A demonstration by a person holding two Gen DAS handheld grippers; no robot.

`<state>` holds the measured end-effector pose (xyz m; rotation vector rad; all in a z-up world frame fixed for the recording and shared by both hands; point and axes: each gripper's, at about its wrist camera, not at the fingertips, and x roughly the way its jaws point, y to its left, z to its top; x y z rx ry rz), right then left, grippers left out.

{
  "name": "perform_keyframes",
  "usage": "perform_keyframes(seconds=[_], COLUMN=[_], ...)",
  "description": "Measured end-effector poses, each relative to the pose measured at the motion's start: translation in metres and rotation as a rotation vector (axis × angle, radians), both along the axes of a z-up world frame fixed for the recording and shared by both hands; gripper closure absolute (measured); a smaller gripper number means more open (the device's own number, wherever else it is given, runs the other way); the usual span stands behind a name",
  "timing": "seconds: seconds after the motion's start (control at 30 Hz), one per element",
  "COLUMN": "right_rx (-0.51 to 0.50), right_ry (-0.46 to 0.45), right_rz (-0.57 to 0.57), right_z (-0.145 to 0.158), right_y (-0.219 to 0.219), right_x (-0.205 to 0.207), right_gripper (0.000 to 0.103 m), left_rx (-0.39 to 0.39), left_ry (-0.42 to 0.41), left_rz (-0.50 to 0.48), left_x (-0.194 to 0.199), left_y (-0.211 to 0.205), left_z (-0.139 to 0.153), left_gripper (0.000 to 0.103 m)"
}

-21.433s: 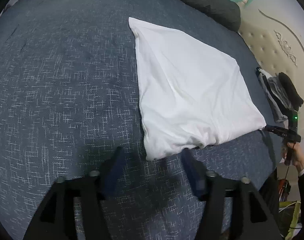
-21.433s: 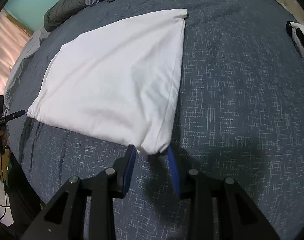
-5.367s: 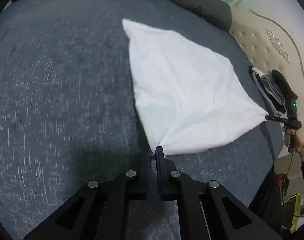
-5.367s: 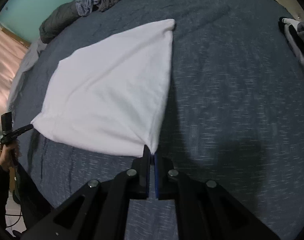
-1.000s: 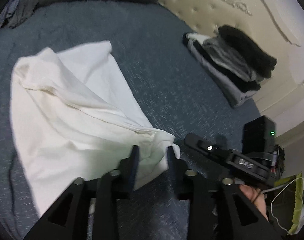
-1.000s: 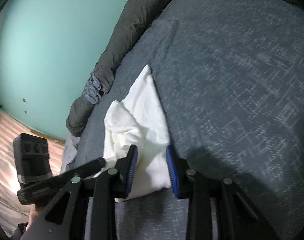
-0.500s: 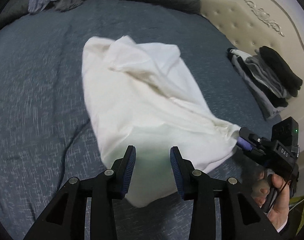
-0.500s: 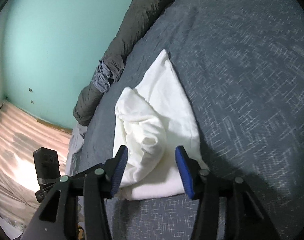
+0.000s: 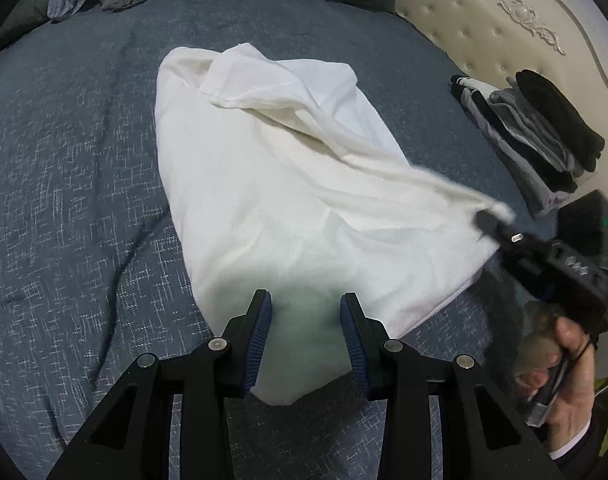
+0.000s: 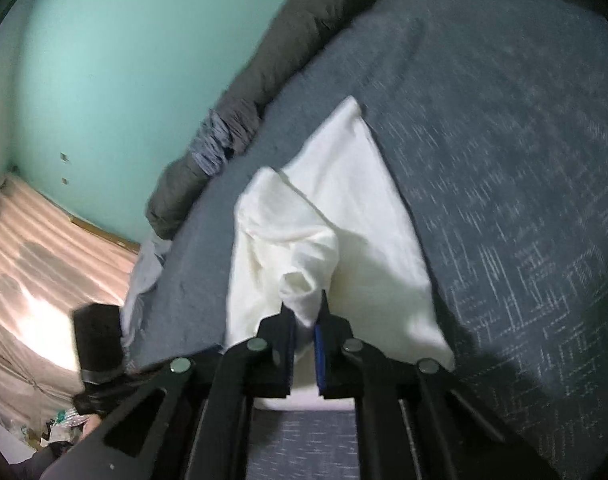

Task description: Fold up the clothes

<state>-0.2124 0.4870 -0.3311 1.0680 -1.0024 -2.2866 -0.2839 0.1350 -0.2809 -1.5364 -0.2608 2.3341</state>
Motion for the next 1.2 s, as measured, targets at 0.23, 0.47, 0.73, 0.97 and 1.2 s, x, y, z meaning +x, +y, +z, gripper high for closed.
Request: perform_keyframes(seconds=[0.23,0.47,0.73,0.97,1.2], right_rx=[0.035,-0.043,-0.053,-0.048,-0.065], right_ry=[0.039,-0.111,-0.106,-0.101,-0.107], right_rz=[-0.075,-0.127,-0.123,-0.119,-0.118], right_z=[0.018,-0.028,-0.025,-0.02,-0.021], right_y=[0.017,0.029,0.029,0.027,0.029], right_x=[0.025,0.027,0.027,0.029,0.031], right_gripper=[0.097,0.097,0.097,0.097,0.097], left_rx=[-0.026,-0.003,-0.056,-0.165,-0.182], left_ry=[0.004,0.029,0.022,0.052,0.073], left_rz=[-0.066,-0.006,-0.045,-0.056,-0.018], left_x=[0.004,0.015,0.043,0.051,0.039], left_y=[0.017,-0.007,-0.015,0.002,0.001], left_z=[0.003,0.016,0.007,-0.011,-0.023], left_gripper=[0.064,0.063,0.058,0.053,0.053])
